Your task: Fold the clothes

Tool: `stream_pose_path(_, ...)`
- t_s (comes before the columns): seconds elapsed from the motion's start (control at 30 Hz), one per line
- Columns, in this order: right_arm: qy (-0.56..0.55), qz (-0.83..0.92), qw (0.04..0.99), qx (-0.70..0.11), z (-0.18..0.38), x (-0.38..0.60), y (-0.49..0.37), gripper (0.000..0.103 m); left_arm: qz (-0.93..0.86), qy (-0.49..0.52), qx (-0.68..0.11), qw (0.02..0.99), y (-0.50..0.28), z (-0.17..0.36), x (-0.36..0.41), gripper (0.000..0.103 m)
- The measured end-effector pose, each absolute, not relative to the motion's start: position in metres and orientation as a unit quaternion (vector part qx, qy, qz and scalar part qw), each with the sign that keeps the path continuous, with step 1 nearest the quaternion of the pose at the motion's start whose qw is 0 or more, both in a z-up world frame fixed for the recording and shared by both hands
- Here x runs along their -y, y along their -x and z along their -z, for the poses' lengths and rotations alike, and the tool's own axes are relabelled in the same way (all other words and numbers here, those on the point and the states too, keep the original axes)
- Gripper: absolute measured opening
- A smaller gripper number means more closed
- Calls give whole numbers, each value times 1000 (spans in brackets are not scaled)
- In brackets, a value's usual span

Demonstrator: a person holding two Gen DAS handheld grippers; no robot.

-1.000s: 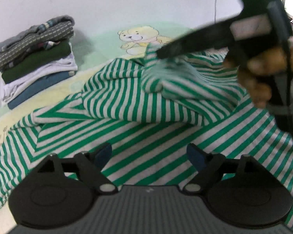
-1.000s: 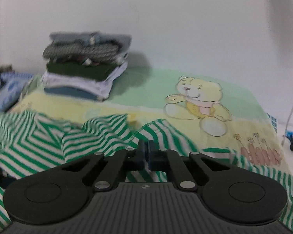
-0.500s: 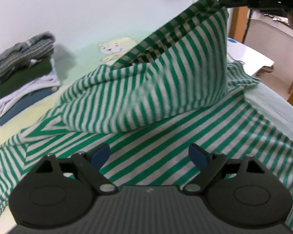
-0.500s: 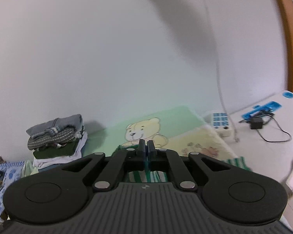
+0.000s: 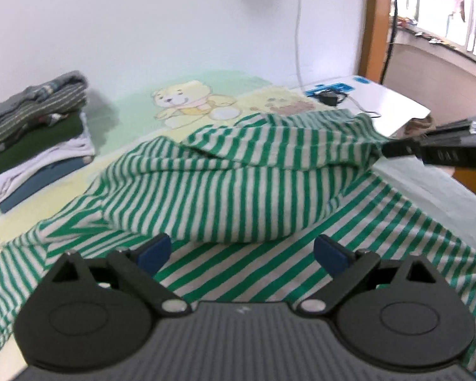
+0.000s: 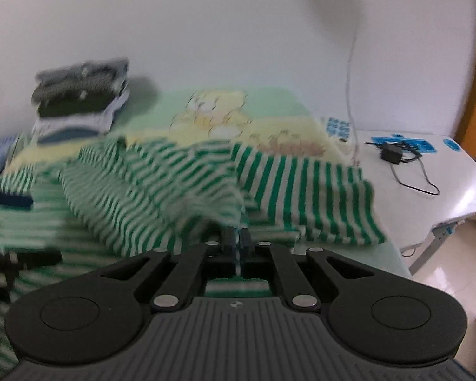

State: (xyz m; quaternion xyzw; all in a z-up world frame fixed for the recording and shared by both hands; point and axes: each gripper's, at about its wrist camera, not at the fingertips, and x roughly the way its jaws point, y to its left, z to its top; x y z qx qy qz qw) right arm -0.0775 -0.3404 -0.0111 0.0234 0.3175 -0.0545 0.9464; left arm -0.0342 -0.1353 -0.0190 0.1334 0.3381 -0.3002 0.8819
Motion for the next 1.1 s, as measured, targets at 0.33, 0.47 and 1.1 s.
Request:
stream_pose_path(0.33,127,-58,940,-313,29,315,49,40,265,-147,-351,886,48,26,169,97)
stream_pose_path(0.47,121,-64,931,-339,30,325,36,12,263,-194,-320,889,57,30,202,94)
stream_pose_path(1.1,-54,-144,960,-235,-60,360,60,8,198,-315,-185,910,72,0,237,5)
